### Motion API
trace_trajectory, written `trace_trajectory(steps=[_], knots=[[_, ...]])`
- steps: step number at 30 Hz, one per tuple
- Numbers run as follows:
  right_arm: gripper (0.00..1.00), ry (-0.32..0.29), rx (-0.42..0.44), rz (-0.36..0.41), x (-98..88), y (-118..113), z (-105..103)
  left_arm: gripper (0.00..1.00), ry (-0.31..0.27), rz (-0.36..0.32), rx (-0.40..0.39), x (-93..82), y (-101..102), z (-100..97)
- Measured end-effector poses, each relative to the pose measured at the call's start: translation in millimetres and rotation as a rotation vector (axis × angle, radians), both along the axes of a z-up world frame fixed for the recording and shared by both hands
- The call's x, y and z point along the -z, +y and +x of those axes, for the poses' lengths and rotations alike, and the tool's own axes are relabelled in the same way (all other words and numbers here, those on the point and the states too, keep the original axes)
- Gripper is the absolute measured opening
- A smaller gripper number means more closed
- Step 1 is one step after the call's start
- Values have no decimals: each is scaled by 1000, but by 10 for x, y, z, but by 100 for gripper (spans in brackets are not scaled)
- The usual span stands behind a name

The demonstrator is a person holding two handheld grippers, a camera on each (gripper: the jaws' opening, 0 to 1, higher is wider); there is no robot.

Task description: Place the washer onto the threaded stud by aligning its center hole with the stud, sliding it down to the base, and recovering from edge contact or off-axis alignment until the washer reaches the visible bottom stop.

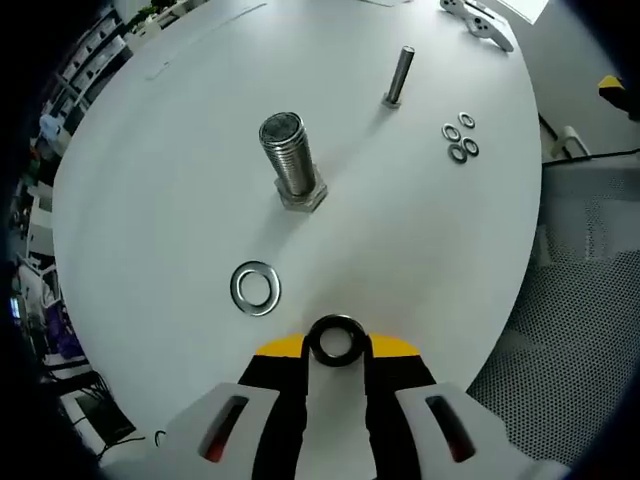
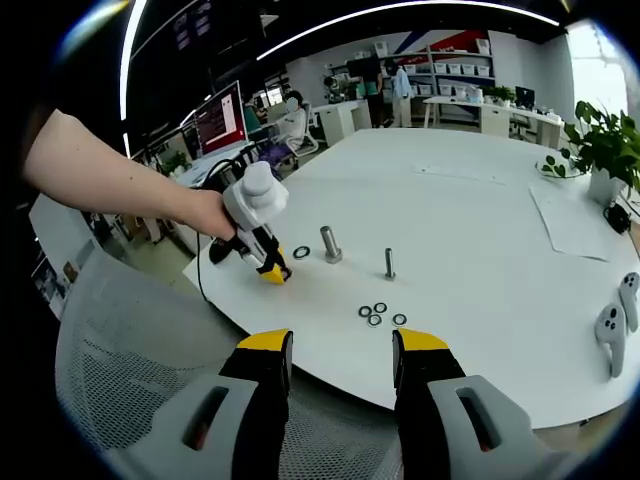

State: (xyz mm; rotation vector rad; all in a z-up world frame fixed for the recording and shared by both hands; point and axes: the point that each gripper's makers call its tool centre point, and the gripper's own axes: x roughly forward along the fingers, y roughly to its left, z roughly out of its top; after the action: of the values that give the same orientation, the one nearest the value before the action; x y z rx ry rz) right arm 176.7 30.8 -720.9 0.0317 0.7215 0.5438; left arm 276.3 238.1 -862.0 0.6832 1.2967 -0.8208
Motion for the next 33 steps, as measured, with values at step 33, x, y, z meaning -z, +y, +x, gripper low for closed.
trace_trajectory(steps=[33], knots=[[42, 2, -6, -6, 2, 8, -12, 19, -143, -106, 103, -748, -502, 571]])
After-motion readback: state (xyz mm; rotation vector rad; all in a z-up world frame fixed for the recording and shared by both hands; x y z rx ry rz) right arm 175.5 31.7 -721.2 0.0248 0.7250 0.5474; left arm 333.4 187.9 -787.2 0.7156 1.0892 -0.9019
